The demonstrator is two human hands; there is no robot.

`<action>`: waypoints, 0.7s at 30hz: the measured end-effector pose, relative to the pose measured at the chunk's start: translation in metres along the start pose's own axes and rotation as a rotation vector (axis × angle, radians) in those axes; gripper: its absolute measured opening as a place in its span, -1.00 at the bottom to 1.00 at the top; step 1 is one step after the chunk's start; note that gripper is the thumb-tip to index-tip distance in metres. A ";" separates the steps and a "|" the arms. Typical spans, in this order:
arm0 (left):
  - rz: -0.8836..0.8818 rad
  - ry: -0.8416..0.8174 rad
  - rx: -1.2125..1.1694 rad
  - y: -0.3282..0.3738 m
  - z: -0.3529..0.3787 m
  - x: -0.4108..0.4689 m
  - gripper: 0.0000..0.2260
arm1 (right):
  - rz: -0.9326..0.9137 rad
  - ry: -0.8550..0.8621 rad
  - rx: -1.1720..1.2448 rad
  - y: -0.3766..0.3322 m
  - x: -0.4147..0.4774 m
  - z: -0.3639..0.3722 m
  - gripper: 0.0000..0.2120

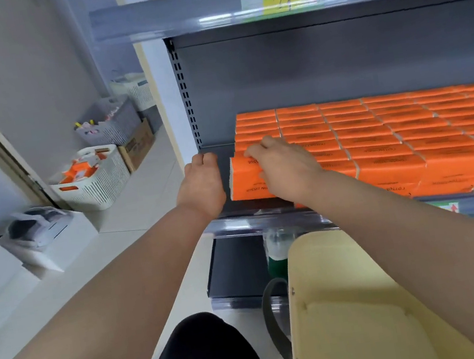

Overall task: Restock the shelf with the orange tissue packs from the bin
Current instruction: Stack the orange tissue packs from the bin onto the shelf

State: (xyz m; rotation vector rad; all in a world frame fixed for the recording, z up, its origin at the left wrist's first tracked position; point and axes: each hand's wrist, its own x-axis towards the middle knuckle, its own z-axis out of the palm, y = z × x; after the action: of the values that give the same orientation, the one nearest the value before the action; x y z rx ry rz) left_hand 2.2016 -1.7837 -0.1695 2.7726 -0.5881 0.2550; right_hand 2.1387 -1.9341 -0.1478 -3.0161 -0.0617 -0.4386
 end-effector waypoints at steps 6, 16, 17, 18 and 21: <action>0.018 0.072 -0.061 -0.012 -0.006 -0.006 -0.45 | -0.041 -0.032 -0.067 -0.020 0.018 0.020 -0.51; 0.020 0.057 -0.108 -0.016 0.008 -0.001 -0.41 | -0.005 -0.082 -0.163 -0.016 0.022 0.039 -0.45; 0.028 0.065 -0.113 -0.014 0.010 -0.001 -0.43 | -0.008 -0.075 -0.144 -0.015 0.022 0.040 -0.43; 0.038 0.074 -0.124 -0.013 0.010 -0.002 -0.46 | -0.017 -0.055 -0.125 -0.013 0.021 0.041 -0.42; 0.098 0.130 -0.155 -0.008 0.014 -0.005 -0.57 | -0.074 0.053 -0.099 -0.002 0.009 0.045 -0.39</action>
State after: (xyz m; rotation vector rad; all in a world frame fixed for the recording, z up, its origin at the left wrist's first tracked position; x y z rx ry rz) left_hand 2.2022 -1.7791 -0.1863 2.5596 -0.6806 0.3908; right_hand 2.1603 -1.9278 -0.1876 -3.1045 -0.1528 -0.5443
